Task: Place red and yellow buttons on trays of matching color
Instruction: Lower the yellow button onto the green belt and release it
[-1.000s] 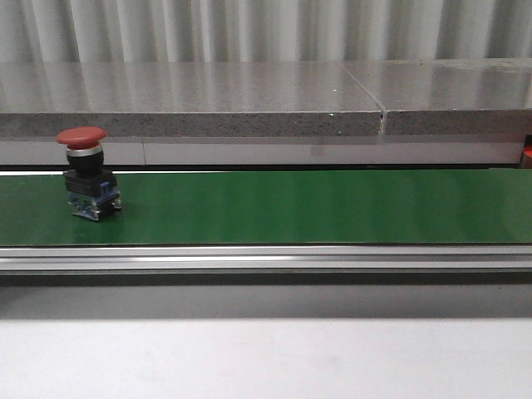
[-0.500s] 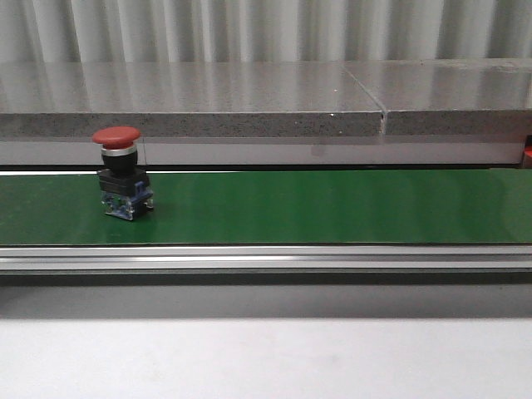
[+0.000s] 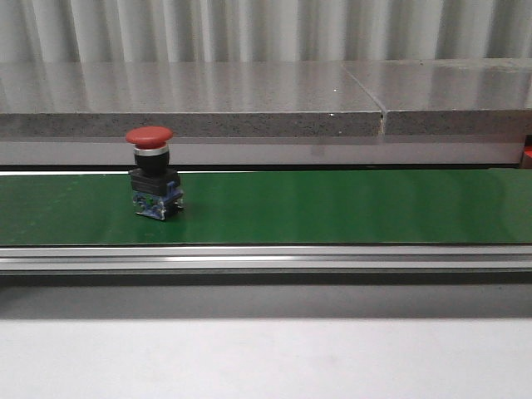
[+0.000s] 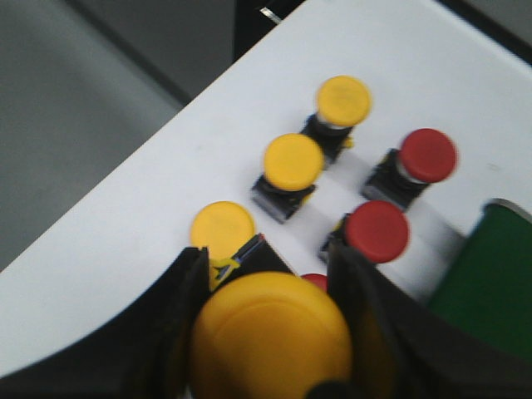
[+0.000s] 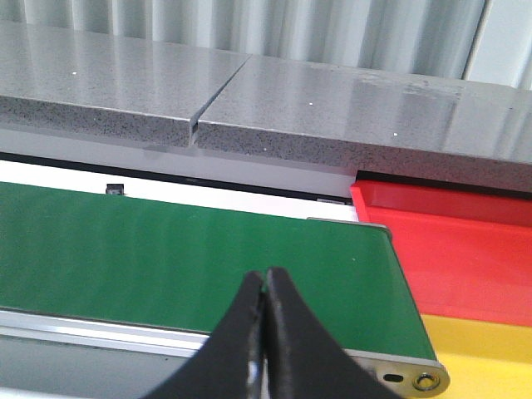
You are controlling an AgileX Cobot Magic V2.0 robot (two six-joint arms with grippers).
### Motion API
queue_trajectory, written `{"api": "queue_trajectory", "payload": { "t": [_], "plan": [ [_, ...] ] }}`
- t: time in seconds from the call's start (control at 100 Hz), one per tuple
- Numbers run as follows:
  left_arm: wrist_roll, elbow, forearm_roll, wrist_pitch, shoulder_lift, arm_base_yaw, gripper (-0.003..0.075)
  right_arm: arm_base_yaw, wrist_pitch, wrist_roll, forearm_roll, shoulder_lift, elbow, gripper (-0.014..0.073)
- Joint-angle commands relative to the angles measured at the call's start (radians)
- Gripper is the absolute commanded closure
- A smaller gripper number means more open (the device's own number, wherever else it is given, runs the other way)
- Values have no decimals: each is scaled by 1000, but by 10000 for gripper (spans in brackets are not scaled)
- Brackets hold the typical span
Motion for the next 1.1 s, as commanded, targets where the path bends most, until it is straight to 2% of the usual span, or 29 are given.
{"api": "queue_trajectory", "payload": {
  "t": [0.0, 0.32, 0.48, 0.64, 0.84, 1.09],
  "plan": [
    [26, -41, -3, -28, -57, -68, 740, -2, -80, -3, -7, -14, -6, 662],
    [100, -150, -7, 82, 51, -303, 740, -2, -80, -3, -7, -14, -6, 662],
    [106, -214, -7, 115, 154, -369, 740, -2, -80, -3, -7, -14, -6, 662],
    [108, -276, -23, 130, 250, -395, 740, -2, -80, -3, -7, -14, -6, 662],
    [190, -294, -119, 134, 312, -395, 740, -2, -80, -3, -7, -14, -6, 662],
    [213, -296, -113, 182, 344, -395, 718, -2, -80, -3, -7, -14, -6, 662]
  ]
}}
